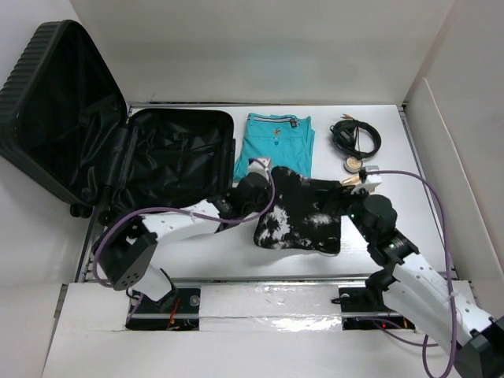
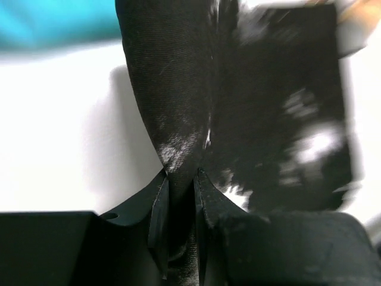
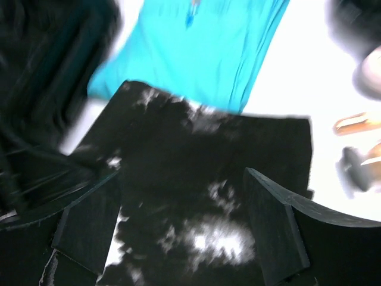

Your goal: Pack the luggage

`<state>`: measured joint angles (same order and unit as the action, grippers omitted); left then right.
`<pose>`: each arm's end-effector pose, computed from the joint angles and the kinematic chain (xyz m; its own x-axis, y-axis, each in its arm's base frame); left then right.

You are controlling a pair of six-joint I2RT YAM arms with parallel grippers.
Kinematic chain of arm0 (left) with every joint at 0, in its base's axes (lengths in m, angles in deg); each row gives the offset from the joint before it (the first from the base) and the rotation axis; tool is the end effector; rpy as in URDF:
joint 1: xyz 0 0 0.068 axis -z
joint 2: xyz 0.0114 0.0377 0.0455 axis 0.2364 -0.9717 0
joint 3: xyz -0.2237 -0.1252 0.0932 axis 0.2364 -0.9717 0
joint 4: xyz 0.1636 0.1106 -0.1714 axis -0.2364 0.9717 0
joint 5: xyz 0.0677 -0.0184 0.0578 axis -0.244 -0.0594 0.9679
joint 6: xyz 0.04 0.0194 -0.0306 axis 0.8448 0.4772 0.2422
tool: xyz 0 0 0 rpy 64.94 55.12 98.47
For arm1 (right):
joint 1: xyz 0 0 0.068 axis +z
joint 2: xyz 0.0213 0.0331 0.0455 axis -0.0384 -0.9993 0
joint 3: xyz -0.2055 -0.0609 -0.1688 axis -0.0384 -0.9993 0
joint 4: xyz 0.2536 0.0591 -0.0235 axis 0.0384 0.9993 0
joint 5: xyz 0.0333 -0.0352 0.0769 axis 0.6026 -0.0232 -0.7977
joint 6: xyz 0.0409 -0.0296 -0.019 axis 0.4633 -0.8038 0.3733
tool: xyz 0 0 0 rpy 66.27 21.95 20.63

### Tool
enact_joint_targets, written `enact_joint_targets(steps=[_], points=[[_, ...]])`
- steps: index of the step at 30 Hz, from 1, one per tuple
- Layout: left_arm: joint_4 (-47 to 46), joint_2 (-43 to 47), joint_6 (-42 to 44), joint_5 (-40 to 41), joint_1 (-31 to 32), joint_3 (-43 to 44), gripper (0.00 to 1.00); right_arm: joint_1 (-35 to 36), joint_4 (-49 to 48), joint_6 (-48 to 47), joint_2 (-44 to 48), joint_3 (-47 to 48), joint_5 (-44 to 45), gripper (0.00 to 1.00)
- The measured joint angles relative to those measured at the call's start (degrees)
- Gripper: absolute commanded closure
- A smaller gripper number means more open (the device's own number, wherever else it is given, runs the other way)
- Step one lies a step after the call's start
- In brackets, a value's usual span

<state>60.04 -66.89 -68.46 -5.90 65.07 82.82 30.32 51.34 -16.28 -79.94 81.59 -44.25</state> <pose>0.2097 -0.2532 0.2093 -0.6246 -0.0620 -0.7785 0.4125 0.8202 -0.3963 0.1581 0.0792 0.2438 -0.2988 0.2112 -0.9307 -0.2715 0.9161 0.2950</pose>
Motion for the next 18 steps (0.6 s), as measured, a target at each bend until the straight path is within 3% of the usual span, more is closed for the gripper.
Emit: enact_joint_targets(steps=[5,11,18], points=[[6.54,3.74,5.42,-0.46,-2.03,12.63,1.00,0.04,-0.33,0.26,7.54,0.24,5.66,0.12],[13.18,3.78,10.75,0.52,-9.29,27.74,1.00,0.04,-0.59,0.50,12.98,-2.12,9.73,0.12],[16.59,4.28,11.15,1.81,-22.40,32.22,1.00,0.04,-1.01,0.42,11.13,-4.09,8.07,0.11]])
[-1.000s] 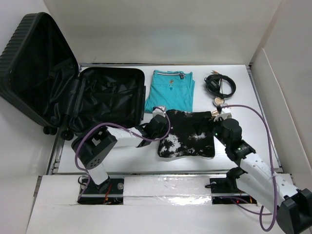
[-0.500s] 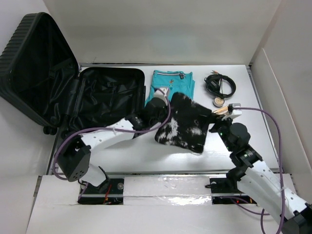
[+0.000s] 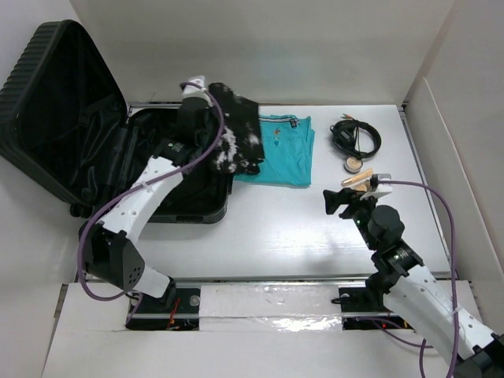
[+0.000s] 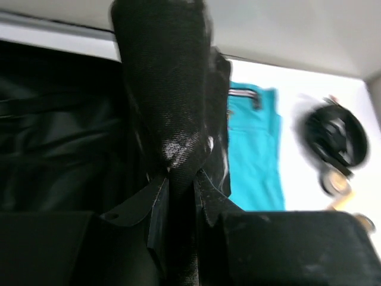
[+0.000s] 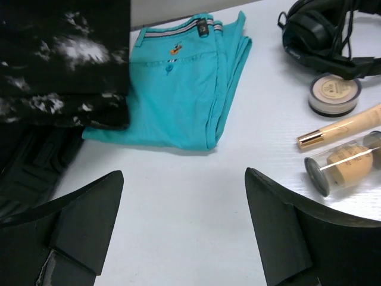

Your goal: Pack the luggage

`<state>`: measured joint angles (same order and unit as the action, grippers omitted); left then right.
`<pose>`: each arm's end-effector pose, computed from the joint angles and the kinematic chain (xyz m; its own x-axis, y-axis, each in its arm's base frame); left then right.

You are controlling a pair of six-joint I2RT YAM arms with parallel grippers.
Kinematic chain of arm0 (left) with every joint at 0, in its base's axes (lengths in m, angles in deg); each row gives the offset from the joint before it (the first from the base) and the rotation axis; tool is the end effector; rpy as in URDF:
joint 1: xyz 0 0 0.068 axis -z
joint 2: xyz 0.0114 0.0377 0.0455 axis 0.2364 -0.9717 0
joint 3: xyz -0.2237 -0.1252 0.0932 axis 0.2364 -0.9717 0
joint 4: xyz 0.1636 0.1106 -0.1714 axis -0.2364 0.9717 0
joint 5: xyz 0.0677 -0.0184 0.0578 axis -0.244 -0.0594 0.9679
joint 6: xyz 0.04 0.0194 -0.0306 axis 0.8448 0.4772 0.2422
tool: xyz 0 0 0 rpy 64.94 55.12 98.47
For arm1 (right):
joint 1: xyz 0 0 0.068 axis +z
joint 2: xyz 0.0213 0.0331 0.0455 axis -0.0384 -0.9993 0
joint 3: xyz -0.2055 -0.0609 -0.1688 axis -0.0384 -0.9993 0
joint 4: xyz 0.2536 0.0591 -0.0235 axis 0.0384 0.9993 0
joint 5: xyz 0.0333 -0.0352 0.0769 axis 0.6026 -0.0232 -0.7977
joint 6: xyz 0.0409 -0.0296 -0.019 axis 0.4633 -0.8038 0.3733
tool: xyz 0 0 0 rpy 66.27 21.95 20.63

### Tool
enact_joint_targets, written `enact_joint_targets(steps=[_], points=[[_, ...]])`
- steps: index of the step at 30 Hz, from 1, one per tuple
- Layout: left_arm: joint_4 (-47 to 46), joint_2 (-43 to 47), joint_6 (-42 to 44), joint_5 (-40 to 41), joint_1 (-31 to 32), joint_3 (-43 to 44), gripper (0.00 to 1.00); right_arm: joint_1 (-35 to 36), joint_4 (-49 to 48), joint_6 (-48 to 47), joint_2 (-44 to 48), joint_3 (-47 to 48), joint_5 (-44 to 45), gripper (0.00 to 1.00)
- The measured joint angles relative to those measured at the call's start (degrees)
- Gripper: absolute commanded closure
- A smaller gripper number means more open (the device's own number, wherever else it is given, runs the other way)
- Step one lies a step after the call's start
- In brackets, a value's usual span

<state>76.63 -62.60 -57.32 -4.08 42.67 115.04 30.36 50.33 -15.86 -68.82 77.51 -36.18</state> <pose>0.3053 -0.1612 0.3996 -0.2476 -0.2671 -0.9313 0.2341 0.9163 -0.3250 0.1359 0.0619 0.2479 -0.1396 0.2933 -0.9458 -0.1823 0.9312 0.3157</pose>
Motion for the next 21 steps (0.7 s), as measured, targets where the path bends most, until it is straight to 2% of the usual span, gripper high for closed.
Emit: enact_joint_targets(steps=[6,10,13,18,20,21], points=[[1.44,0.09,-3.15,-6.71,-20.44,-6.19,1.00,0.00,-0.17,-0.44,-3.02,0.02,-3.89,0.11],[2.21,-0.44,-4.98,-11.87,-30.69,-11.10,1.00,0.00,-0.28,-0.61,-2.93,0.02,-5.33,0.11],[2.51,-0.46,-4.90,-12.28,-34.69,-13.57,1.00,0.00,-1.27,-0.66,-2.78,0.02,-5.95,0.11],[2.89,-0.63,-3.39,-9.27,-36.63,-16.76,1.00,0.00,-2.03,-0.66,-3.23,0.02,-6.69,0.11],[4.11,-1.99,-2.78,-7.67,-36.79,-16.87,0.90,0.00,-2.03,-0.68,-3.28,0.04,-6.99,0.11],[4.46,-2.84,-2.45,-7.06,-36.89,-16.79,0.76,0.00,-2.05,-0.68,-3.23,0.02,-7.02,0.11]])
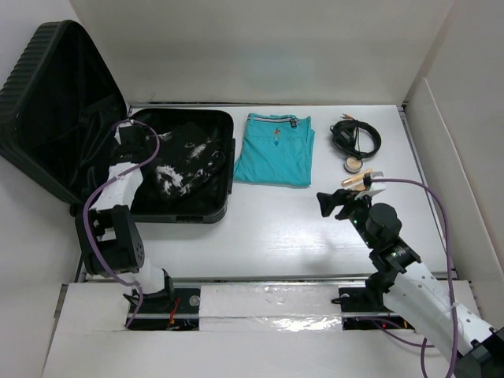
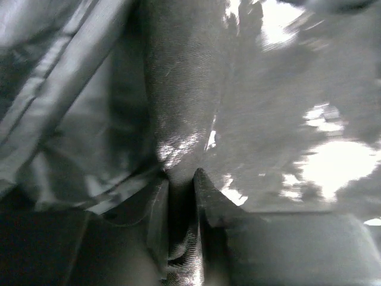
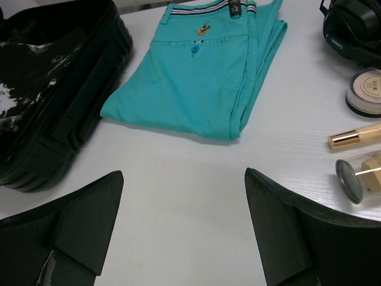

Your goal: Pack the luggage

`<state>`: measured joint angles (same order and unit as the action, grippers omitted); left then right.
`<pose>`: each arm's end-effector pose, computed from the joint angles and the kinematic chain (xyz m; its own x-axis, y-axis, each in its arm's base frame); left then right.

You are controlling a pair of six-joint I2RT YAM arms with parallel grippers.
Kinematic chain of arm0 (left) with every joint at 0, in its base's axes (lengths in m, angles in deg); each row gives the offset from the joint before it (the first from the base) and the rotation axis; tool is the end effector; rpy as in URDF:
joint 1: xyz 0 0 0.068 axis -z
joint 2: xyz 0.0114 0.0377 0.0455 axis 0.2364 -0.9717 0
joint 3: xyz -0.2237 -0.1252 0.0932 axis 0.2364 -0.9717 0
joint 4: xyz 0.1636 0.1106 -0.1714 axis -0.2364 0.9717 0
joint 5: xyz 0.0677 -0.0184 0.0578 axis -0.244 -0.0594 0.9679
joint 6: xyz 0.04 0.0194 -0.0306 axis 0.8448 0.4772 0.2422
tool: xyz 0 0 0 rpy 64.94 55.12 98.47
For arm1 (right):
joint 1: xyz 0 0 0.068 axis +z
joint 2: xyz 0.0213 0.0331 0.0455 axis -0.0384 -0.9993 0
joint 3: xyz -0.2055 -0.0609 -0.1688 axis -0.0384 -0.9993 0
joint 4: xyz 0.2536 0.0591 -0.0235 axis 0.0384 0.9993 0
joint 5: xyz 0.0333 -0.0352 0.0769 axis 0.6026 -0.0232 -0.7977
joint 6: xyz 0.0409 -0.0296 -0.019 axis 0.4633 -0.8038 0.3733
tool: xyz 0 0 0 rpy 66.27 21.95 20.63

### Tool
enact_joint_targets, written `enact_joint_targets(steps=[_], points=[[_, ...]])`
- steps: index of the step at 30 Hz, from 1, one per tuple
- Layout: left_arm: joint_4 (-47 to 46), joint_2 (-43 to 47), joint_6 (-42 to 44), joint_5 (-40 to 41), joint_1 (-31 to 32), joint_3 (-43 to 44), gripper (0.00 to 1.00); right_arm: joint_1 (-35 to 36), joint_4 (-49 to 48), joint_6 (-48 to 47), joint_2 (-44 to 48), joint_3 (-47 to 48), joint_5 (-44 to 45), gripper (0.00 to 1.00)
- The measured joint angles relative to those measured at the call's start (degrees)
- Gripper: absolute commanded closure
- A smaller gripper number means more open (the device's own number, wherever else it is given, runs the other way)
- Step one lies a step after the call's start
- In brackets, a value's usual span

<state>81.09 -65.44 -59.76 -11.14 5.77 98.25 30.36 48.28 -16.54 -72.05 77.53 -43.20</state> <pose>0.3380 0.0496 0.2723 -0.4254 -0.4617 -0.7784 -0.4005 0.8673 -0.2956 0.1416 0.0698 0.2443 -0.1925 0.2622 -0.9456 -0.2893 0.9057 0.3100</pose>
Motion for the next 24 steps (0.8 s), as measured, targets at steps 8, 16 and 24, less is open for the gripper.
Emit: enact_joint_targets(steps=[8,16,24], points=[[5.88,-1.44,2.08,2.67,-0.11,0.92,0.43,0.00,-0.02,-0.22,0.35,0.00,0.24,0.28],[-0.09,24.81,1.86,0.20,4.59,-3.72,0.70,0.00,-0.26,-0.39,-3.56,0.00,2.34,0.93],[-5.99,43.95,1.55,-17.57,6.80,-12.63,1.00,-0.15,0.76,1.25,-8.41,0.13,11.58,0.16]])
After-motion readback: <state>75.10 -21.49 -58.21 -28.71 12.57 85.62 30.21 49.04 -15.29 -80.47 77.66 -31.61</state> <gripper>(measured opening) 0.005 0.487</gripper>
